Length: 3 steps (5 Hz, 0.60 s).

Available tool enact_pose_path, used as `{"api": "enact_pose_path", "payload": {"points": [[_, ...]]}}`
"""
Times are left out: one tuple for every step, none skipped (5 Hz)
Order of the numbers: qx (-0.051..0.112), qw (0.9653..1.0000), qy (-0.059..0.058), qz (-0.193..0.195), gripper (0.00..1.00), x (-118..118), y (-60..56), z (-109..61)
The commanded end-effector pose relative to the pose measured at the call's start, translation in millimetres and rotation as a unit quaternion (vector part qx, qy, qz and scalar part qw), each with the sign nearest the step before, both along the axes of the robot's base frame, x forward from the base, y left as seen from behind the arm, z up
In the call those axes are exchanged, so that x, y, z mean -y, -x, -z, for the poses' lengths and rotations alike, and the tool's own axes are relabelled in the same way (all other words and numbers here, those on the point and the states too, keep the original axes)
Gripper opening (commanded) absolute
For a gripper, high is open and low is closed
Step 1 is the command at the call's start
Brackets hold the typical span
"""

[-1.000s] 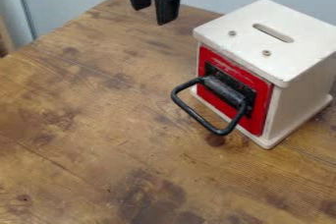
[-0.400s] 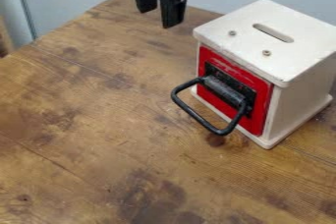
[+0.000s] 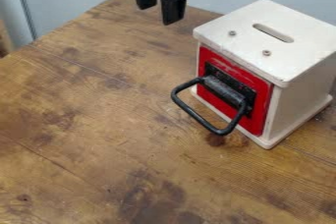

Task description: Close the drawer

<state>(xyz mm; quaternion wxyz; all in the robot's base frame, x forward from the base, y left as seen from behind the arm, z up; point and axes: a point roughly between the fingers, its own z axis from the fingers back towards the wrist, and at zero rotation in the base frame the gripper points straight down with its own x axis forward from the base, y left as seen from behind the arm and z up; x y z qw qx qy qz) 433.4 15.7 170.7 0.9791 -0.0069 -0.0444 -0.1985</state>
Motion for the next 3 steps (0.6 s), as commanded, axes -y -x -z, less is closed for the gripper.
{"api": "enact_pose_path", "payload": {"points": [[0.057,0.9983,0.0,-0.004,1.0,-2.1,-0.8,-38.7],[0.061,0.9981,0.002,-0.008,1.0,-4.2,-0.3,-41.0],[0.062,0.998,0.004,-0.011,1.0,-6.5,0.6,-43.4]]}}
